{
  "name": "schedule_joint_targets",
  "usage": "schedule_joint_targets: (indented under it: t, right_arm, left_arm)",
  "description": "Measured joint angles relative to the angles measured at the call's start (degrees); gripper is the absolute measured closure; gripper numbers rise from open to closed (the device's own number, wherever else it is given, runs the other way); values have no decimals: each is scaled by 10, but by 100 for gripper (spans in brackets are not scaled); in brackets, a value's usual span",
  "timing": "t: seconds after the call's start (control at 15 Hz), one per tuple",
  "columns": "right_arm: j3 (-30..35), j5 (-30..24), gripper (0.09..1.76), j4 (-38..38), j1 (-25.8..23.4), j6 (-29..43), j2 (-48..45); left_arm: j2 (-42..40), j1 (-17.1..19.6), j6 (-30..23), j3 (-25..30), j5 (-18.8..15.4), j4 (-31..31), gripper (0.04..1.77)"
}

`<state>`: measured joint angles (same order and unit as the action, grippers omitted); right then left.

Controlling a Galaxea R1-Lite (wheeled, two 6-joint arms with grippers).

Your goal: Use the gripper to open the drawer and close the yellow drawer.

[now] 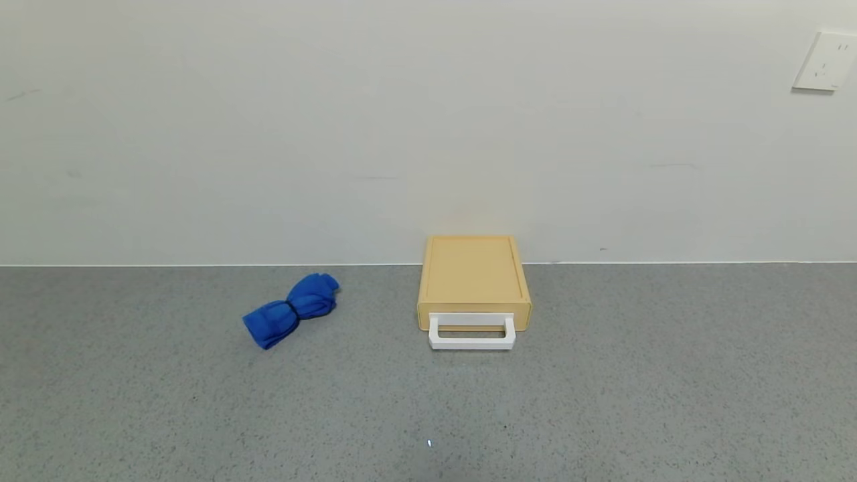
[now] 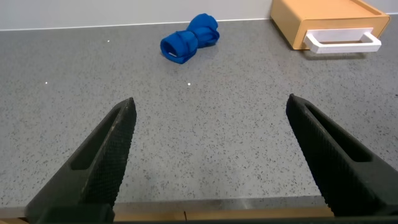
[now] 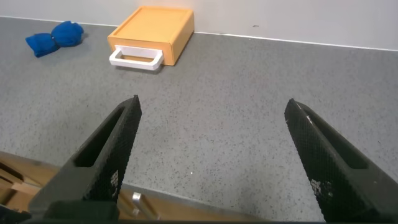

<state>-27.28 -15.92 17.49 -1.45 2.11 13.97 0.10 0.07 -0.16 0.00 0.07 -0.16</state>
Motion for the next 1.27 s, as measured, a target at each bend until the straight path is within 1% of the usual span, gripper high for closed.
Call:
schedule_joint_targets:
  t: [0.2,0.33,0.4,0.47,0.67,0.8,0.87,0.93,1.0,1.13,1.27]
  right_arm:
    - [27,10,15,-4,5,-10,-44]
    - [59,38,15,-5,8,-29,-87]
    - [82,59,15,-11,9,-38,-105]
    - [106,85,15,-41,9,-42,-118]
    - [183,123,15,-161,10,-45,-135]
    - [232,140,15,-202,10,-51,-138]
    - [252,144,15,-210,10,-57,-139]
    - [263,145,15,-195,11,-60,-139]
    - [268,145,15,-174,11,-58,-140]
    - [271,147,15,-171,11,-37,-140]
    - [273,147,15,-171,11,-34,-140]
  left_arm:
    - [0,0,0,0,0,0,7]
    - [0,0,1,0,-1,0,7]
    - [0,0,1,0,-1,0,7]
    - [0,0,1,0,-1,0,7]
    - [0,0,1,0,-1,0,7]
    - [0,0,2,0,-1,0,7]
    - [0,0,2,0,-1,0,7]
    - [0,0,2,0,-1,0,7]
    - [0,0,3,0,-1,0,7]
    - [0,0,4,0,-1,0,7]
    - [0,0,5,0,-1,0,7]
